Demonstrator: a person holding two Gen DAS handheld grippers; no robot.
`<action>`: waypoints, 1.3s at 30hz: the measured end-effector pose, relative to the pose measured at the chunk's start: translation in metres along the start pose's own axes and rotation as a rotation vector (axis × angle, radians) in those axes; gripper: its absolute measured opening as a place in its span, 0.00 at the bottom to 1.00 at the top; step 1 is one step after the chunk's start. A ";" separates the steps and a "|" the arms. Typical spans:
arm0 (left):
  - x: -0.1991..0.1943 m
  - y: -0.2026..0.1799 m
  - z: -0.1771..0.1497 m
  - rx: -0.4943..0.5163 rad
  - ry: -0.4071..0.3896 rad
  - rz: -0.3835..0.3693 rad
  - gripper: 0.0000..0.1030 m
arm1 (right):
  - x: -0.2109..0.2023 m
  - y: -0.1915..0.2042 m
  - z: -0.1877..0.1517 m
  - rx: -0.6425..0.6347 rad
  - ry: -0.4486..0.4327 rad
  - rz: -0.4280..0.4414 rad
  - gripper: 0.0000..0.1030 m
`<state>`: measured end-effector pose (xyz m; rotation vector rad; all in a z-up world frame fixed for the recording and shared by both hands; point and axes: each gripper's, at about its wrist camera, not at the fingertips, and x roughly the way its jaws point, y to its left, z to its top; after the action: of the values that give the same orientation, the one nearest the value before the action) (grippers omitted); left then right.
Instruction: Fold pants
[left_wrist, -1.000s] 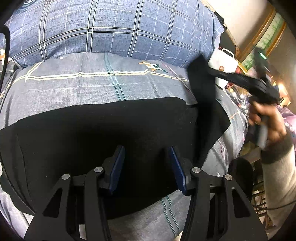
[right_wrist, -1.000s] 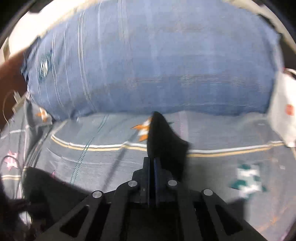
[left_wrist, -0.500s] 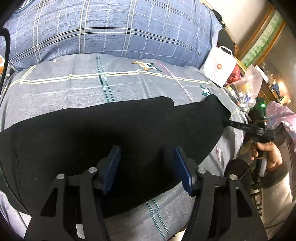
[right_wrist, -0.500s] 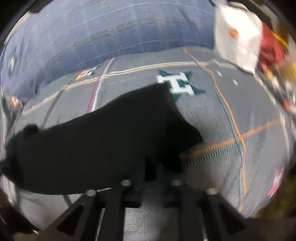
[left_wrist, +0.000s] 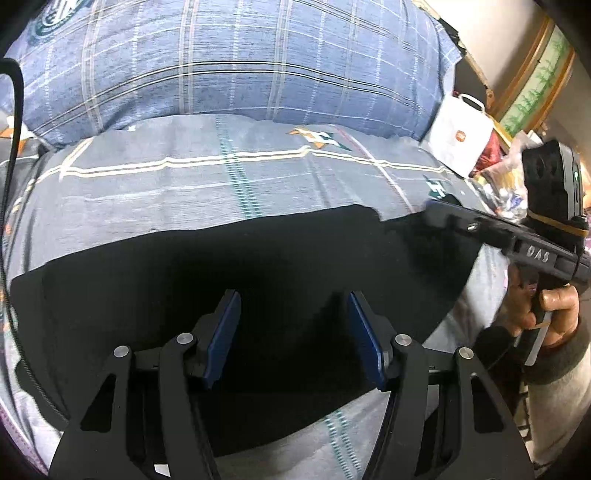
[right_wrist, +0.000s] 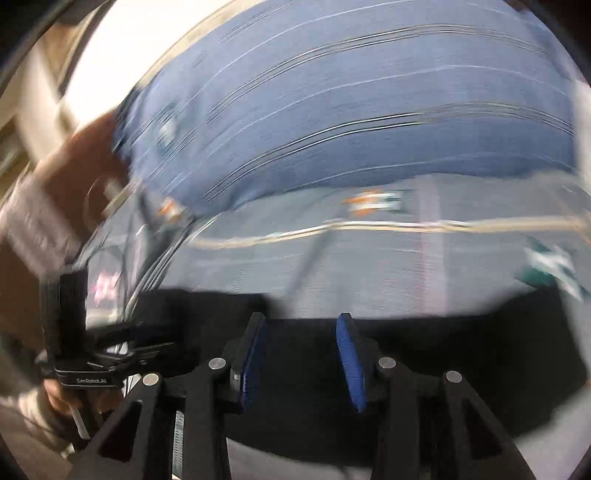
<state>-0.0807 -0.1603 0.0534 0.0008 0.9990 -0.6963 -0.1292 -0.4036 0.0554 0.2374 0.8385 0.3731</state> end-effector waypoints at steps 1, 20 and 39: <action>-0.001 0.004 -0.001 -0.005 -0.001 0.010 0.58 | 0.018 0.012 0.004 -0.041 0.029 0.024 0.38; -0.035 0.082 -0.032 -0.187 -0.073 0.164 0.58 | 0.089 0.031 0.014 -0.146 0.053 -0.226 0.12; -0.062 0.111 -0.048 -0.289 -0.116 0.194 0.58 | 0.025 0.090 -0.050 -0.243 0.060 -0.072 0.37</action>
<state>-0.0796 -0.0254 0.0403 -0.1911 0.9659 -0.3669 -0.1722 -0.3083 0.0380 -0.0293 0.8500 0.4122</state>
